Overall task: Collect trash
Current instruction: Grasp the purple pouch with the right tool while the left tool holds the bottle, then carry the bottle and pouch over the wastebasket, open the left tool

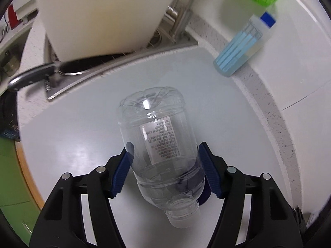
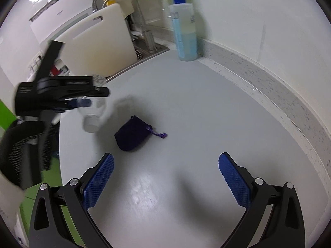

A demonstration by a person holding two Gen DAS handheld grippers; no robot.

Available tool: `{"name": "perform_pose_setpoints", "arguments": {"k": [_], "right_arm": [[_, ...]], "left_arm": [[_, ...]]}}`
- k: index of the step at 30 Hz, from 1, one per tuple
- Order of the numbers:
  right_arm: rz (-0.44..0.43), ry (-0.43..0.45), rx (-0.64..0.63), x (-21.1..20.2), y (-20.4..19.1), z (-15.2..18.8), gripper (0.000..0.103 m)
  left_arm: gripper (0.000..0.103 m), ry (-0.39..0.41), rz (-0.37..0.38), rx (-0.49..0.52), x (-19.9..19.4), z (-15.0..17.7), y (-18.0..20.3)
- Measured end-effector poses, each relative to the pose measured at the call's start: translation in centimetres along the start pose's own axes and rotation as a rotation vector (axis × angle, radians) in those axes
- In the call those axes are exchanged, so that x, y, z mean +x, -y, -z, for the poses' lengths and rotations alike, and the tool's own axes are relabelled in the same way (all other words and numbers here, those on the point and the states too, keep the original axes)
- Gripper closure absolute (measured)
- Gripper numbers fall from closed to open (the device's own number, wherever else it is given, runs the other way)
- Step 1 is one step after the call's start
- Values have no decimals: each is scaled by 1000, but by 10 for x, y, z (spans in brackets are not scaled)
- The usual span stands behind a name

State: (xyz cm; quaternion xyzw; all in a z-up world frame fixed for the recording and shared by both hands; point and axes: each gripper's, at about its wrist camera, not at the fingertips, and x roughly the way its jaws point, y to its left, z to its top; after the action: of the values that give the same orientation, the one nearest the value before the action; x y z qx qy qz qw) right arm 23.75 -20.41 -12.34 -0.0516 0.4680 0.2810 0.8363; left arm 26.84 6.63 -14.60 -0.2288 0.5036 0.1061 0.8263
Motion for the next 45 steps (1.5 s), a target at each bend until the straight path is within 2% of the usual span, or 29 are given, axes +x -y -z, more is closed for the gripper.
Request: {"name": "perform_pose_setpoints", "arguments": {"k": [7,13,19,20,21,23,25,27,28,30,32,35,40,45], "right_arm": [[-6,-68,-80,52,-29,-29,6],[3,-153,-136,98,-54,-39,6],[32,-193,-162,122,-62,-39,7],[39,-197,-164,124,-63,-40,16],[43,-206,-164,128,-62,-41,29],[47,-209,-166,128,-65,-37,32],[54,-205,-165,128,-66,-37,39],[64,-199,-157,126,-66,-37,54],[67,-197,-156,125,-66,-37,58],[83,-188,-159,122,-67,-36,78],[88,-187,-154,120,-69,-36,90],[97,-176,-159,114,-74,-34,94],[80,-123,-170,87,-96,-31,95],[16,-52,-210,48,-145,-27,95]], "left_arm": [[40,65,-33,36,-50,5,-27],[40,86,-64,41,-69,21,-53],[41,88,-73,30,-78,32,-74],[41,87,-72,29,-79,34,-78],[41,87,-73,28,-79,34,-79],[41,84,-72,28,-80,36,-83],[41,79,-69,28,-80,37,-86],[41,77,-64,29,-80,39,-88],[41,76,-61,30,-80,40,-89],[41,75,-57,29,-80,42,-90],[41,74,-52,27,-80,44,-92],[41,78,-44,27,-85,48,-98],[41,98,-38,25,-101,56,-113],[41,125,-55,9,-127,73,-145]]}}
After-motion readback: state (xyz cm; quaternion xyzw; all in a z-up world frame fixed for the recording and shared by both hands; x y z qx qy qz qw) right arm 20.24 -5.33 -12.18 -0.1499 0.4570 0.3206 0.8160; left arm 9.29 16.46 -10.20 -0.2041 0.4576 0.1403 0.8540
